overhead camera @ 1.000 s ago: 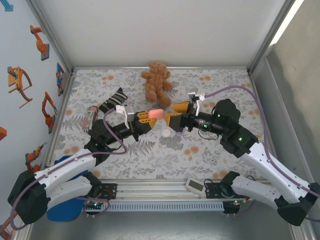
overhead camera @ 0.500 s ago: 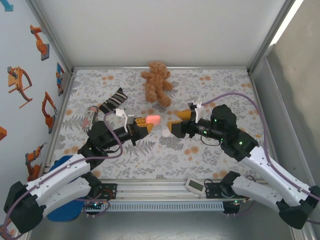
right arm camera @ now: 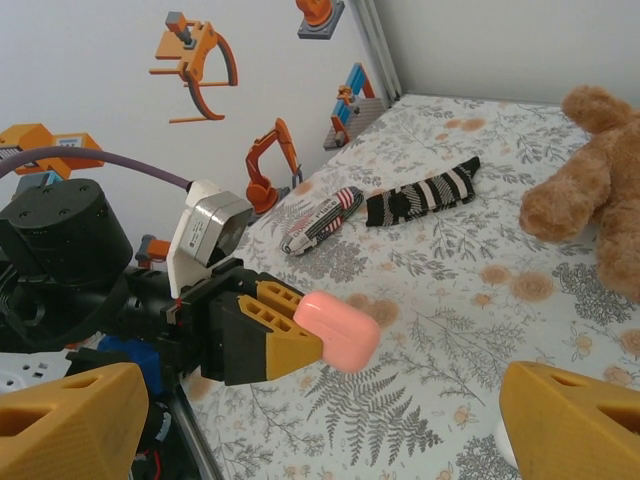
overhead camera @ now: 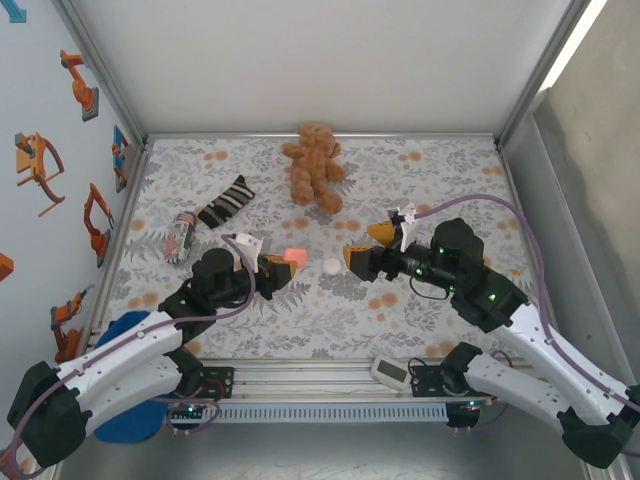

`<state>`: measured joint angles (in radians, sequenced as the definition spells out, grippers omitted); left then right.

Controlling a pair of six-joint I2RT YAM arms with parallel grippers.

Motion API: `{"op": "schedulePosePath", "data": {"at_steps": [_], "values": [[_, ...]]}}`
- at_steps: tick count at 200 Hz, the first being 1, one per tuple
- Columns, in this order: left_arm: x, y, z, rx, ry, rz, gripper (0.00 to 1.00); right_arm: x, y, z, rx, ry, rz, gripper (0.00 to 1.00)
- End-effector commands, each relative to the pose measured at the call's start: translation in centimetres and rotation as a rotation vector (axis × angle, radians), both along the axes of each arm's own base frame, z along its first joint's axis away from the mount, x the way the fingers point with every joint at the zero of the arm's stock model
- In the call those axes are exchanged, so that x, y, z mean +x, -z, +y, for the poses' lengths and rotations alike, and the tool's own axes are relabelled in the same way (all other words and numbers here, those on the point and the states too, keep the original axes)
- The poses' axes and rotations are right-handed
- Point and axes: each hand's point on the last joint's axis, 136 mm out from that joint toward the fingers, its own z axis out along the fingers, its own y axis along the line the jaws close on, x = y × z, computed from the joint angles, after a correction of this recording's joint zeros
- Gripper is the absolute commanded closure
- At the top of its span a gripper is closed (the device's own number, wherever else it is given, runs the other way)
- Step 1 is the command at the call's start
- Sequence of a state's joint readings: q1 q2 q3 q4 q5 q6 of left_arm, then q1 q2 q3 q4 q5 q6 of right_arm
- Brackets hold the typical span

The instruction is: Insert the wireless bluetooth earbuds into the charging case

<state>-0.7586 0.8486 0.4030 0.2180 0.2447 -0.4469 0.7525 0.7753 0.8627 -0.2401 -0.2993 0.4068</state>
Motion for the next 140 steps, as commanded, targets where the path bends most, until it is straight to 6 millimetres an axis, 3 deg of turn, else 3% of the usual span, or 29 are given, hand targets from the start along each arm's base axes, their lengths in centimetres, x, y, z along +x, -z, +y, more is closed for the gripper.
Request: {"op": "schedulePosePath", "data": {"at_steps": [1, 90, 140], "values": [[0.6, 1.9, 0.9, 0.048, -0.072, 0.068, 1.00, 0.1, 0.5, -0.4, -0.015, 0.022, 0.002, 0.10], [3.3, 6.2, 0.0, 0.223, -0.130, 0.245, 1.00, 0.4, 1.5, -1.0, -0.049, 0.062, 0.025, 0.10], [5.1, 8.7, -0.2, 0.209, -0.153, 0.396, 1.00, 0.3, 1.6, -1.4, -0.045, 0.071, 0.023, 0.10]]}}
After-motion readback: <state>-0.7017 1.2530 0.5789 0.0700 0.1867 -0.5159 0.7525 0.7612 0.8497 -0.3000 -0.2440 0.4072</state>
